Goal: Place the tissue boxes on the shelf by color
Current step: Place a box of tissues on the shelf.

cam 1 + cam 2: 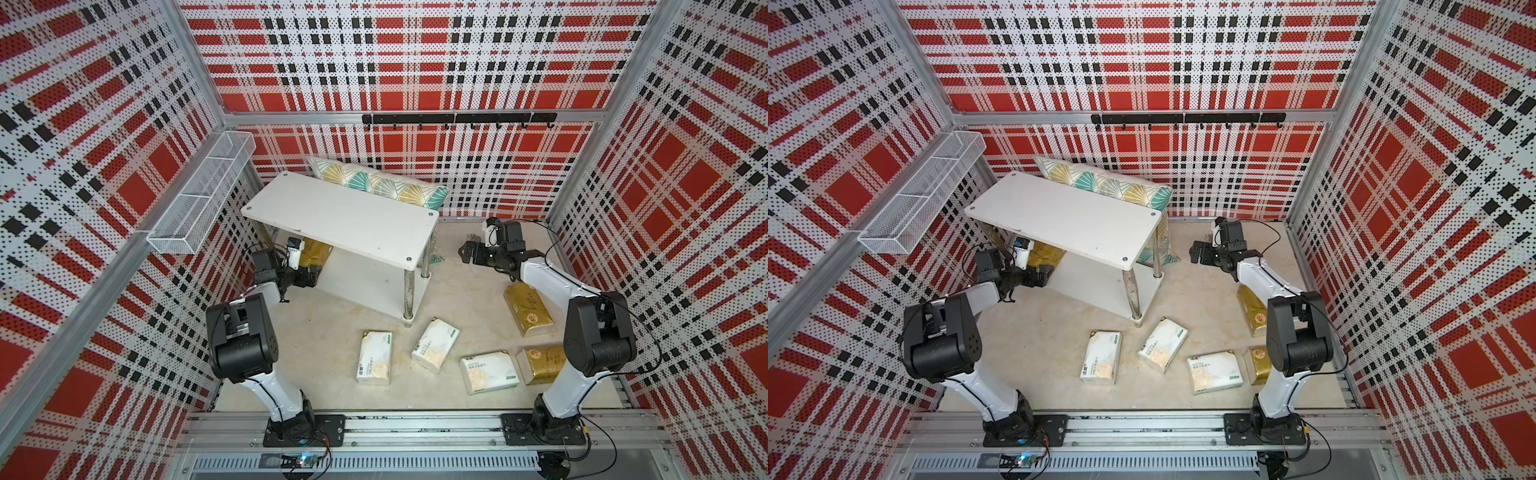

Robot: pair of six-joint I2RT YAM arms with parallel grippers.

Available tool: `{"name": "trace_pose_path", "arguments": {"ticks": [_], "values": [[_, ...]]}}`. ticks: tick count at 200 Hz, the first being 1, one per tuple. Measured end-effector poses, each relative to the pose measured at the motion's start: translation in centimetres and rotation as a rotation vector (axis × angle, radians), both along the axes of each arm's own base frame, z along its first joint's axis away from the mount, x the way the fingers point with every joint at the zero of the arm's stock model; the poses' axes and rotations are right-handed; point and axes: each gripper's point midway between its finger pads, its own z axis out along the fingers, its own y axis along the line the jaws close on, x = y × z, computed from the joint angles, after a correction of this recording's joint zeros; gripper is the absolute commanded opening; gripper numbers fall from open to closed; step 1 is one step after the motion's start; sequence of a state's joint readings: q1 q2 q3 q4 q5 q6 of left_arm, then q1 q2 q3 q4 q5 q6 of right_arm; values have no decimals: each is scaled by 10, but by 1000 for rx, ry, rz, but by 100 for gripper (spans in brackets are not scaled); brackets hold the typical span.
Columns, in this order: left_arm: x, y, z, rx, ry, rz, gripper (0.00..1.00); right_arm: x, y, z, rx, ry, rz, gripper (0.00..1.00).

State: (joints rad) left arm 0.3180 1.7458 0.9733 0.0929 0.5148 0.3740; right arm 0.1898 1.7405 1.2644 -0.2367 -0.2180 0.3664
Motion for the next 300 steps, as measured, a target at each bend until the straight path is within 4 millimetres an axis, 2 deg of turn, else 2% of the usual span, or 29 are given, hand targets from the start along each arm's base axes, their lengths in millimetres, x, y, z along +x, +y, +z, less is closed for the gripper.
{"name": "trace_pose_path", "arguments": {"ticks": [62, 116, 158, 248, 300], "values": [[-2, 1, -2, -17, 19, 19, 99, -1, 1, 10, 9, -22, 5, 100], [-2, 2, 19, -8, -24, 31, 99, -2, 1, 17, 13, -35, 8, 100], [-4, 2, 22, -14, -26, 39, 99, -3, 2, 25, 19, -52, 11, 100], [-10, 0, 40, -14, -66, 55, 99, -4, 3, 25, 26, -53, 19, 100], [-17, 2, 67, 3, -133, 81, 99, -4, 5, 25, 31, -52, 25, 100]]}}
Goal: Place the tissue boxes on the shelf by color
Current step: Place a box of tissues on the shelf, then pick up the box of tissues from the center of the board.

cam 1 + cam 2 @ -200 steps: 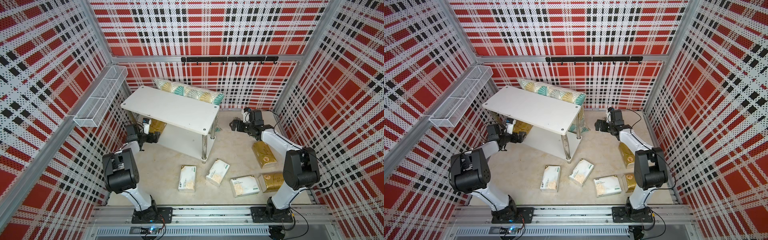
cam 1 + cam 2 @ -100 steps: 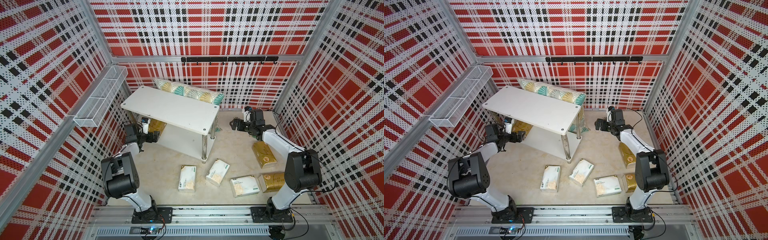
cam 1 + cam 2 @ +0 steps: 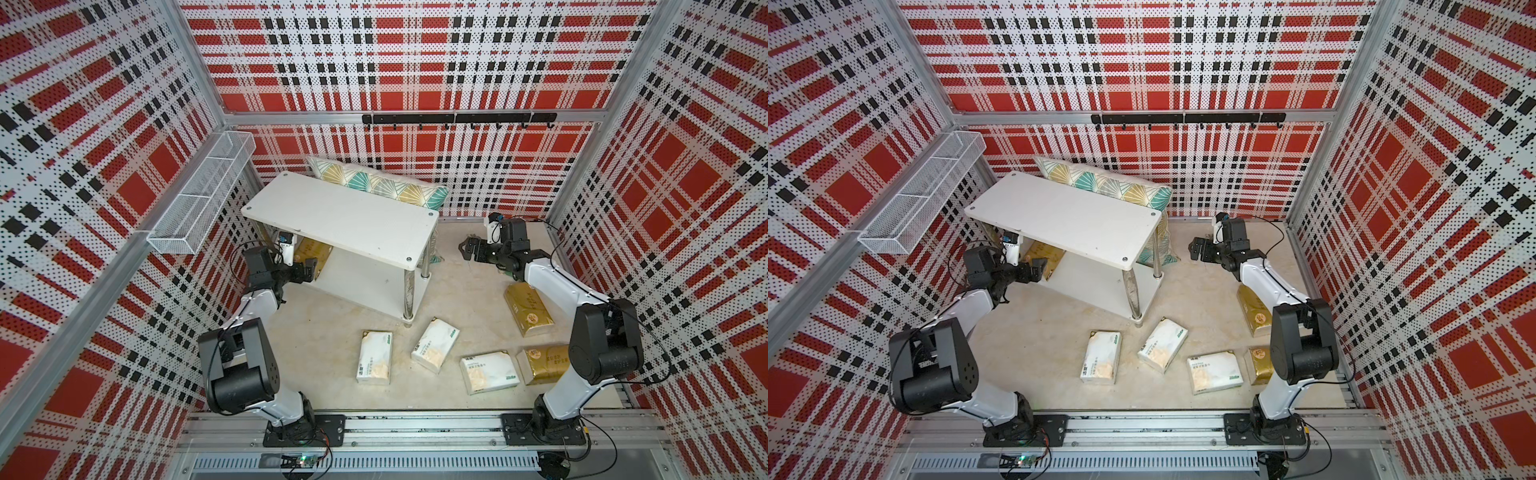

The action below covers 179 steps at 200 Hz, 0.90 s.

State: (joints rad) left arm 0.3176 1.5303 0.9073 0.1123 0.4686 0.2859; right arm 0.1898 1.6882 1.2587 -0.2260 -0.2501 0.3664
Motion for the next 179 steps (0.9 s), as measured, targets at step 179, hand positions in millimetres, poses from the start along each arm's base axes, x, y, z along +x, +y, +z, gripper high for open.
{"name": "trace_pose_path", "arguments": {"ticks": [179], "values": [[-51, -47, 44, -58, -11, 144, 99, 0, 0, 0, 0, 1, -2, 100]]}}
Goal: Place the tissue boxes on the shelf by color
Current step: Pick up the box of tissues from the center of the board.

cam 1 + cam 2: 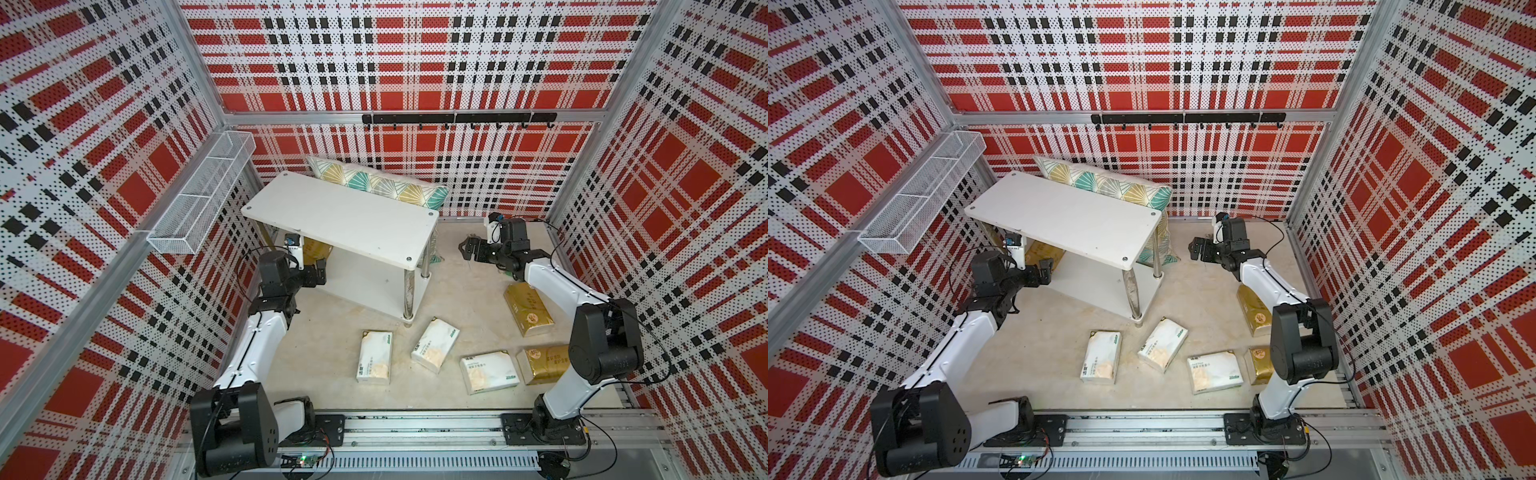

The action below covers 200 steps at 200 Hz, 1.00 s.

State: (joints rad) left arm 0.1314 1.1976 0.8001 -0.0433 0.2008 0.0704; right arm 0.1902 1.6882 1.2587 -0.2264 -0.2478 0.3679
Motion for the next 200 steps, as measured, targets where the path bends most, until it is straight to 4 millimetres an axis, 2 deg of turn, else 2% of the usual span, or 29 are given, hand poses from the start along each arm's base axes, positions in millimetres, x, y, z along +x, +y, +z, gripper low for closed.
{"name": "trace_pose_path", "arguments": {"ticks": [44, 65, 143, 200], "values": [[-14, 1, -1, -70, 31, 58, 99, 0, 0, 0, 2, 2, -1, 100], [-20, -7, 3, -115, 28, 62, 99, 0, 0, 0, 2, 3, -1, 100], [-47, -65, 22, -259, 2, 28, 99, -5, 3, -5, -9, 27, 1, 100], [-69, -118, 12, -279, 47, -16, 100, -17, 1, -20, -60, 104, -25, 100]]}}
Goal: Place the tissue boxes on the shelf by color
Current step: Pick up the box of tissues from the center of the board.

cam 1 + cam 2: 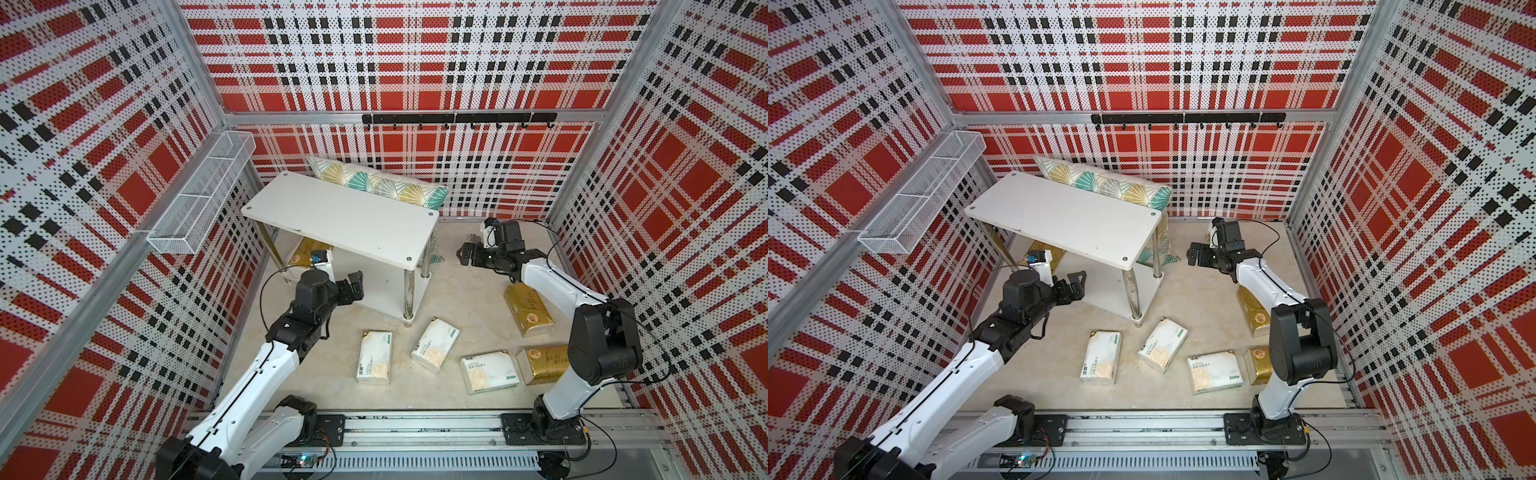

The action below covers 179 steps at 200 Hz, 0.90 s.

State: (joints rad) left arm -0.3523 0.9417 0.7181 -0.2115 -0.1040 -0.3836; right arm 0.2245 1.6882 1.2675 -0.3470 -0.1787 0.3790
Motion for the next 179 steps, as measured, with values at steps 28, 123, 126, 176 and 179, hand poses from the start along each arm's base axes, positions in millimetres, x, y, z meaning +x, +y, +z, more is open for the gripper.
{"name": "trace_pose_path", "arguments": {"ticks": [28, 123, 126, 176, 179], "values": [[-16, -23, -1, -11, -7, -21, 99, -8, -11, -7, -51, 57, -36, 100], [-80, -107, -27, 79, -12, -197, 99, -39, -80, 7, -194, 157, -126, 100], [-82, -109, -28, 81, -13, -204, 99, -40, -83, 7, -198, 160, -127, 100], [-105, -139, -40, 120, 0, -311, 99, -56, -109, 2, -322, 212, -117, 100], [-106, -141, -42, 124, 3, -320, 99, -57, -110, 2, -327, 214, -114, 100]]}}
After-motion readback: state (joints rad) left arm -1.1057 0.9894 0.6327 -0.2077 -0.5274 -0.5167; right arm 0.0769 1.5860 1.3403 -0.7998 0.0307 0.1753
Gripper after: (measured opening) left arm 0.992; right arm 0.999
